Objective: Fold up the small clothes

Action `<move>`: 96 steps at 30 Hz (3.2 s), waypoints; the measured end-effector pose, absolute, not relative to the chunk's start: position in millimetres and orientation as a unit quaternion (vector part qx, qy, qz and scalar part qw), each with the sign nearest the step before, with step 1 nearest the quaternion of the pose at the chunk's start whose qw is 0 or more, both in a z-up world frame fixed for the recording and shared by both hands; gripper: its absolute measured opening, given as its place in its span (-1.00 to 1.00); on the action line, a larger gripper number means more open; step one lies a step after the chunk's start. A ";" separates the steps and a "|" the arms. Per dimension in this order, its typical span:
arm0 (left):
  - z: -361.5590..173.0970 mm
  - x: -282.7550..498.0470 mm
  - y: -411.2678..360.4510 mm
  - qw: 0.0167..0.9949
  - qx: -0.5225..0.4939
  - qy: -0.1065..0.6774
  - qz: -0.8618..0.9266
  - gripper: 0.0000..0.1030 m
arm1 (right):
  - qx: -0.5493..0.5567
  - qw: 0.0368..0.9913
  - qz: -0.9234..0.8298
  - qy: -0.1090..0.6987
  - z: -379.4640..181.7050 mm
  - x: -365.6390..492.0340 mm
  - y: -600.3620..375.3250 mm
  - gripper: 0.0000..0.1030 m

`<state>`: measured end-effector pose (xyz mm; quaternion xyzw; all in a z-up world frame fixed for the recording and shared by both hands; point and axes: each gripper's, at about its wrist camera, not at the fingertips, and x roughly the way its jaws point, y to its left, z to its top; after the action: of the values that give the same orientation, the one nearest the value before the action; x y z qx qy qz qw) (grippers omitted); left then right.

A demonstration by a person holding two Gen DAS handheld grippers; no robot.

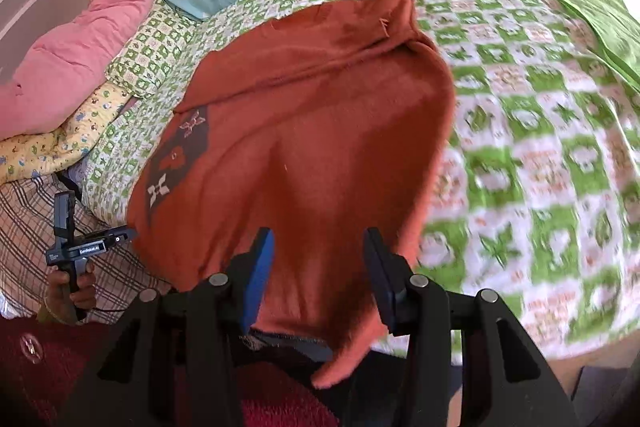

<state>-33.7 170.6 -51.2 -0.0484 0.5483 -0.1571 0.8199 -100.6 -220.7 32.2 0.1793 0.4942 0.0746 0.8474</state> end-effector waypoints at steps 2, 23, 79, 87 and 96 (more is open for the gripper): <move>-60.5 -38.0 169.0 0.811 -0.053 0.560 -0.162 -0.03 | 0.180 0.845 0.070 0.499 32.6 -109.4 -224.0 -0.07; -71.9 -44.1 170.2 0.801 -0.051 0.559 -0.209 -0.86 | 0.184 0.800 0.079 0.565 -9.7 -137.1 -212.2 -0.85; 19.1 256.0 148.3 0.896 -0.129 0.392 -0.161 -0.90 | 0.227 0.904 0.049 0.359 42.4 129.1 -322.9 -0.86; -6.0 284.2 148.0 0.889 -0.125 0.414 -0.148 -0.89 | 0.212 0.893 0.016 0.397 11.1 152.7 -330.3 -0.86; -6.8 299.1 136.4 0.894 -0.084 0.421 -0.126 -0.88 | 0.189 0.890 -0.011 0.415 7.9 168.8 -330.3 -0.86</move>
<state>299.1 136.4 -6.8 -0.0845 0.4215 -0.1259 0.8941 168.8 -330.3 7.9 0.1887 0.4150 -0.0112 0.8900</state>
